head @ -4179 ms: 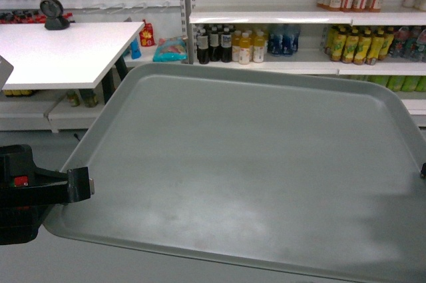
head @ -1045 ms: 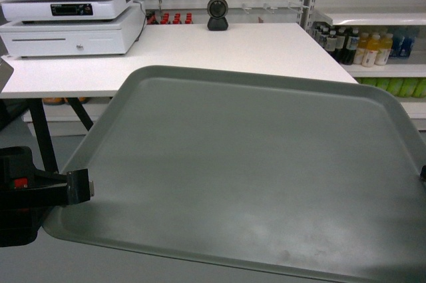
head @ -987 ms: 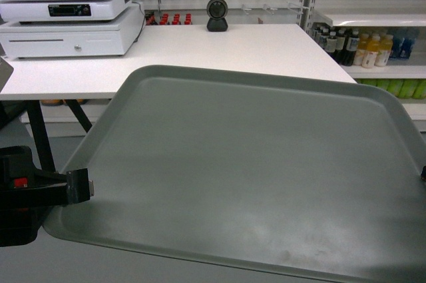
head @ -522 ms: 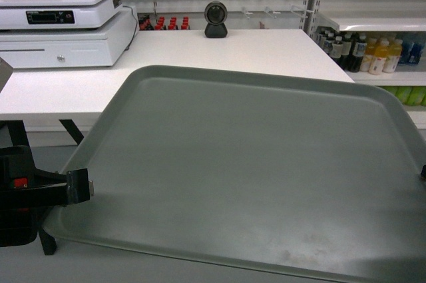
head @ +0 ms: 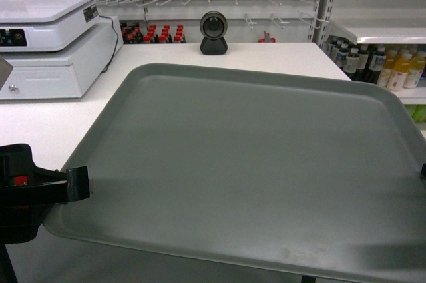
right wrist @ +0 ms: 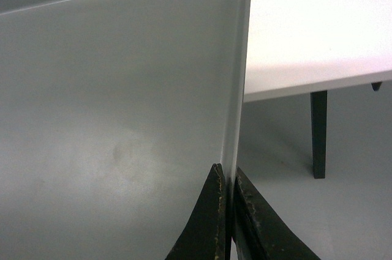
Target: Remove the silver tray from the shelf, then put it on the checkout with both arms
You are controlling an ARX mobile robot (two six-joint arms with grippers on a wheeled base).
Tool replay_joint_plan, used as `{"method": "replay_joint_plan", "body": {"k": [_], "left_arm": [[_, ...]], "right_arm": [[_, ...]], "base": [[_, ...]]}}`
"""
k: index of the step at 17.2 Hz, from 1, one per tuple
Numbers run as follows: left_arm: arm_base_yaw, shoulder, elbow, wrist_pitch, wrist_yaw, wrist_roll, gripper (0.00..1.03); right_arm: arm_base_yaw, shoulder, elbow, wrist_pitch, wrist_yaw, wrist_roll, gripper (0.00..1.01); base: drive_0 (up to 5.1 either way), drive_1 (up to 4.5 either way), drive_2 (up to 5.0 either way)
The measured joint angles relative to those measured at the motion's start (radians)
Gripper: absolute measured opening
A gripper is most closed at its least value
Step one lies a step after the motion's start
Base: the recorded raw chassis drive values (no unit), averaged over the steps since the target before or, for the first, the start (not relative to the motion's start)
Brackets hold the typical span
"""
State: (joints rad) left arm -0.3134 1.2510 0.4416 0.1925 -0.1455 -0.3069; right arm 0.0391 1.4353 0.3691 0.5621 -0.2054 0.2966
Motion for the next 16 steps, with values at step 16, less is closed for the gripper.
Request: {"method": "replay_joint_plan", "body": {"k": [16], "left_arm": [[0.000, 0.002, 0.002, 0.003, 0.000, 0.000, 0.02]], "right_arm": [[0.000, 0.002, 0.000, 0.001, 0.002, 0.000, 0.03]], "base": [[-0.1, 3.89, -4.0]]}}
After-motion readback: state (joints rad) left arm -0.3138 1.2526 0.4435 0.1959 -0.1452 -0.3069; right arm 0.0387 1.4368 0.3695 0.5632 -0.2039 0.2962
